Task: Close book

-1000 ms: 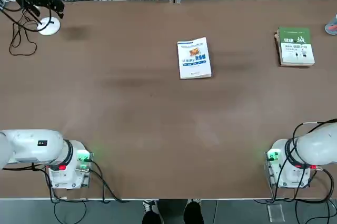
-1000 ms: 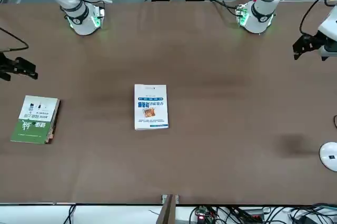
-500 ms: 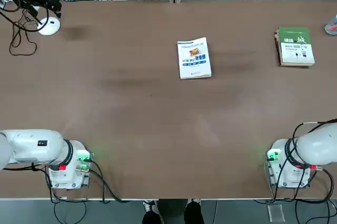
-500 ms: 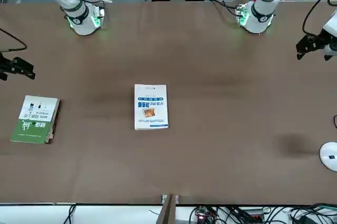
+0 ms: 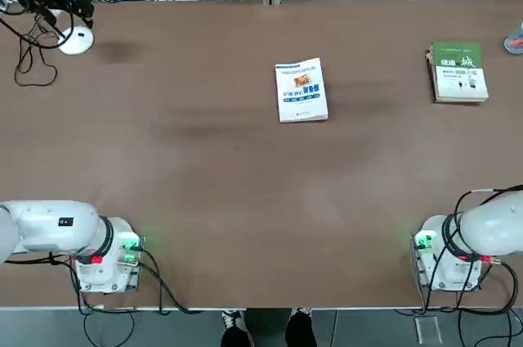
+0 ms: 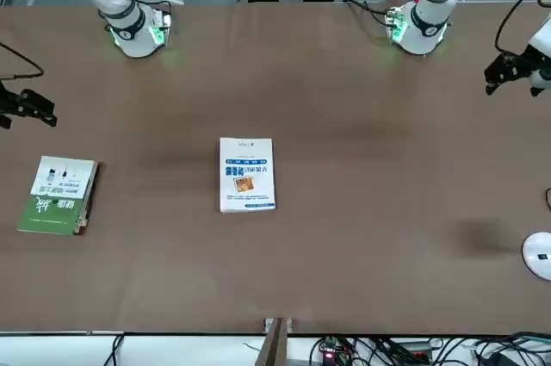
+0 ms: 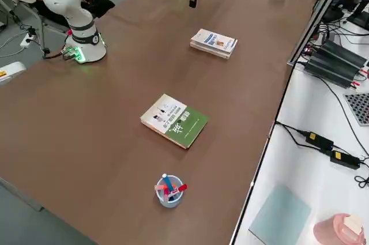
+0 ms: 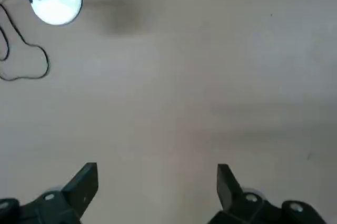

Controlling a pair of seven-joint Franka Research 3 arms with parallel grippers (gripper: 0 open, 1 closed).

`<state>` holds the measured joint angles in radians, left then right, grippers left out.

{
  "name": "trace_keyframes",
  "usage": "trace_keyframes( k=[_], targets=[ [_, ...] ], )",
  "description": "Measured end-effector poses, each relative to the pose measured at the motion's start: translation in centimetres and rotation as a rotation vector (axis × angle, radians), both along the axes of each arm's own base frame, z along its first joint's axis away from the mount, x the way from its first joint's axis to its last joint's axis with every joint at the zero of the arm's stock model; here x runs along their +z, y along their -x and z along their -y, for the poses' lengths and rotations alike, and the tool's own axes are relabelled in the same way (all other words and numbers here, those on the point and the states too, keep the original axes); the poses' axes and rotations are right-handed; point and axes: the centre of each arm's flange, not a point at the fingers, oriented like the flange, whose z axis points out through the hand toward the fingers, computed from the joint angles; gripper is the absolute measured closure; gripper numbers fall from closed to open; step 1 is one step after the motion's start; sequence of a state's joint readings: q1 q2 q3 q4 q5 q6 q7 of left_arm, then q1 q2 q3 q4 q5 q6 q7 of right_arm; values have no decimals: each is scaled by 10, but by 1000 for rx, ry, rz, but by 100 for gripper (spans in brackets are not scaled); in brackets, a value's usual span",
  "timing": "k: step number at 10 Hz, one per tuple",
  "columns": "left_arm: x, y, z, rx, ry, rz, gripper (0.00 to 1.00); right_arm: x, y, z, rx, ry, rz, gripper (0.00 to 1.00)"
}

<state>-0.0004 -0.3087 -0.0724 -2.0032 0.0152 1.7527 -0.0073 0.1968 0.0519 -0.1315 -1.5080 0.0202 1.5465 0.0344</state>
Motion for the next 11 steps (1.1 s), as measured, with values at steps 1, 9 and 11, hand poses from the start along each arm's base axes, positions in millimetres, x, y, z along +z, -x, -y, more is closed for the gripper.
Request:
trace_keyframes(
  k=[1,9,11],
  targets=[
    [6,3,0,10,-1,-18,0,0,1,0,0,0,0,0],
    [22,-15,1,45,5,-114,0,-2,1,-1,2,0,-5,0],
    [20,-23,1,45,7,-117,0,-2,1,-1,2,0,-5,0]
  ],
)
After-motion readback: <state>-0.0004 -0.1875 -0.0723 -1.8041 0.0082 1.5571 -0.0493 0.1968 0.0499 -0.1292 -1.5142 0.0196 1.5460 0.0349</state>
